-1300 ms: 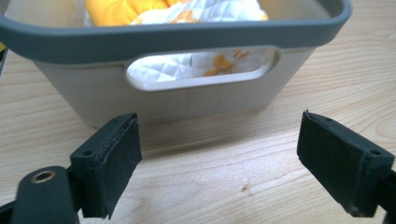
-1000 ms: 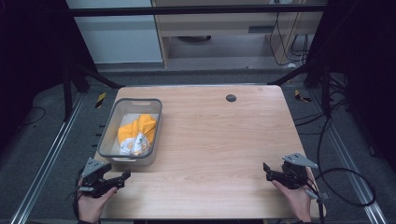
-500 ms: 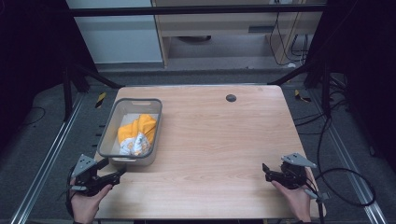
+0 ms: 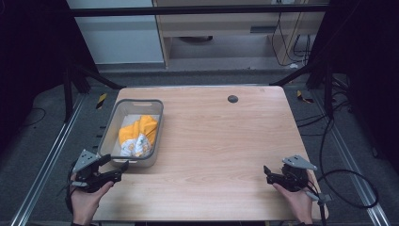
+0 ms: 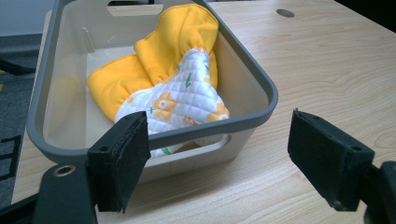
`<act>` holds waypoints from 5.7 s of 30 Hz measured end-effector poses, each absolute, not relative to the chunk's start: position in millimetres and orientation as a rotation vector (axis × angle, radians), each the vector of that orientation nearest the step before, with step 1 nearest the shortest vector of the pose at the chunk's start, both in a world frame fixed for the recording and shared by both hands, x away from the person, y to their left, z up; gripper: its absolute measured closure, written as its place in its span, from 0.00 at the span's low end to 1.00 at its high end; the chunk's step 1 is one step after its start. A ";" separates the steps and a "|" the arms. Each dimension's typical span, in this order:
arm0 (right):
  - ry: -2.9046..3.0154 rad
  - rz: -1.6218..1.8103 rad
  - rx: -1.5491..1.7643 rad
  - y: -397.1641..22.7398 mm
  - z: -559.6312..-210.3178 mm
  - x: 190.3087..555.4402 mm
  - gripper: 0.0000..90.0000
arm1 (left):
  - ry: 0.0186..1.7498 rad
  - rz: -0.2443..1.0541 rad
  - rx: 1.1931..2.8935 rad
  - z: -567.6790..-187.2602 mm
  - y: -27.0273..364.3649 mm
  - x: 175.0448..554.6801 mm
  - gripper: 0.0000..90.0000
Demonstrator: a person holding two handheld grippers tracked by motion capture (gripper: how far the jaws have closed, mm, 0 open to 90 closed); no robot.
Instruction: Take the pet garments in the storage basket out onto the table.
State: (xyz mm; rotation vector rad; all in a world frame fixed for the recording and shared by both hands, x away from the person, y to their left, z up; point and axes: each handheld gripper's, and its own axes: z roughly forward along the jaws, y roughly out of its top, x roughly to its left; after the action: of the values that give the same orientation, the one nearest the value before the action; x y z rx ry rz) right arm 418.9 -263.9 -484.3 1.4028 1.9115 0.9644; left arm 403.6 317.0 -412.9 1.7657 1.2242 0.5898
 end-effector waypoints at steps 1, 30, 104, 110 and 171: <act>1.911 0.965 1.405 -263.8 -484.3 418.9 0.14 | 1.220 0.595 1.766 -411.4 316.8 405.1 0.23; 1.924 0.958 1.408 -264.6 -486.4 419.4 0.14 | 1.220 0.539 1.785 -384.9 315.7 457.6 0.22; 1.994 0.947 1.359 -260.1 -488.1 422.2 0.21 | 1.366 0.396 2.197 -399.0 265.8 554.4 0.39; 2.002 0.939 1.360 -259.4 -489.0 422.5 0.21 | 1.368 0.394 2.211 -406.2 263.2 555.1 0.42; 2.034 0.888 1.356 -257.8 -493.1 423.2 0.20 | 1.365 0.514 2.116 -339.6 281.5 520.4 0.90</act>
State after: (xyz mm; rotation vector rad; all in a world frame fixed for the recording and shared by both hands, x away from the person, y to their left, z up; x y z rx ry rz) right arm 423.2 -257.8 -493.1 1.3563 2.0337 0.8882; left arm 520.4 281.5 -339.6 2.1163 1.3653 0.5139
